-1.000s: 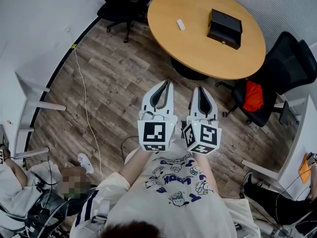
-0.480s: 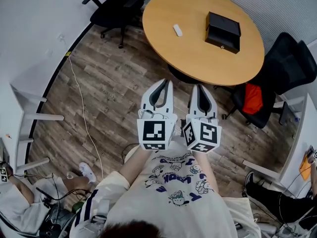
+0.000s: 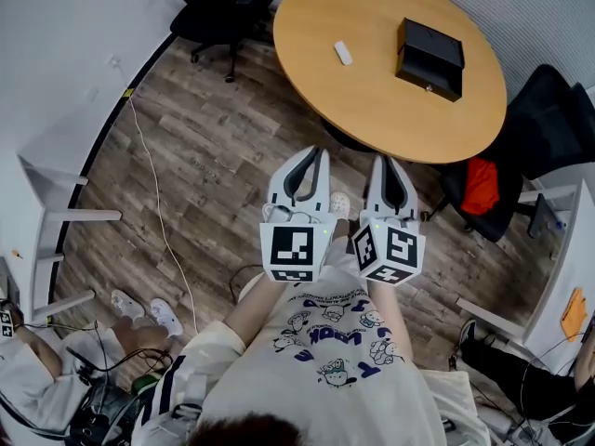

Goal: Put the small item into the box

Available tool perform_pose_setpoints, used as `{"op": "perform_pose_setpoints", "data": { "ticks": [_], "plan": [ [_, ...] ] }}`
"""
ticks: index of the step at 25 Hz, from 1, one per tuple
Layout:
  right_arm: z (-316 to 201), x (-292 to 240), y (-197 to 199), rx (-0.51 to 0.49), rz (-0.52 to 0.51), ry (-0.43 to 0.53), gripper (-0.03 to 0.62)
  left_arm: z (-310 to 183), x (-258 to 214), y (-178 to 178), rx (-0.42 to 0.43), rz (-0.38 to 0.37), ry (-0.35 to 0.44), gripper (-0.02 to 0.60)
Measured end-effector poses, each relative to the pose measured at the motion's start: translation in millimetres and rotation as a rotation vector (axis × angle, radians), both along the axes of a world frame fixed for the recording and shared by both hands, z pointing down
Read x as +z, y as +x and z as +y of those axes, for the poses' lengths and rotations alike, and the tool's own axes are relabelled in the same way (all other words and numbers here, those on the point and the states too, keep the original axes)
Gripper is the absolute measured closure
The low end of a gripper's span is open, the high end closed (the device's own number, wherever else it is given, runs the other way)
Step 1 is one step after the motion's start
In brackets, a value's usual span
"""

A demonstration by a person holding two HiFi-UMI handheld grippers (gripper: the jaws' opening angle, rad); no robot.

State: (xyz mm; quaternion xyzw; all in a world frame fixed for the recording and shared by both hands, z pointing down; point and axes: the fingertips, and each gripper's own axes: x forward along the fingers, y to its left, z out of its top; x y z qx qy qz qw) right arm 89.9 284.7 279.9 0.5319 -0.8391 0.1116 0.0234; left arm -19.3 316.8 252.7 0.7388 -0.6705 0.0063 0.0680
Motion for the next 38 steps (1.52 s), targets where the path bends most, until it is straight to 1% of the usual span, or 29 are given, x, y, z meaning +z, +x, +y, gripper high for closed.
{"op": "perform_pose_setpoints", "data": {
  "ticks": [6,12,26,33,38],
  "plan": [
    [-22.2,6.3,-2.5,-0.005,0.000,-0.013,0.548,-19.6,8.9,-6.1,-0.019,0.004,-0.018,0.554],
    [-58.0,9.5,-14.4,-0.032,-0.001,-0.020,0.548,-51.8,13.9,-16.3,-0.046,0.002,-0.032,0.554],
    [-171.5,11.8,-44.6,-0.105,0.001,-0.041,0.548,-162.2,18.5,-37.0,-0.092,0.003,-0.060,0.554],
    [-223.4,15.8,-51.7,-0.139,-0.002,-0.062,0.548,-216.2,16.8,-36.9,-0.104,-0.005,-0.069,0.554],
    [-260.5,20.0,-70.8,-0.162,0.006,-0.082,0.548,-250.9,20.0,-55.4,-0.127,0.000,-0.087,0.554]
  ]
}}
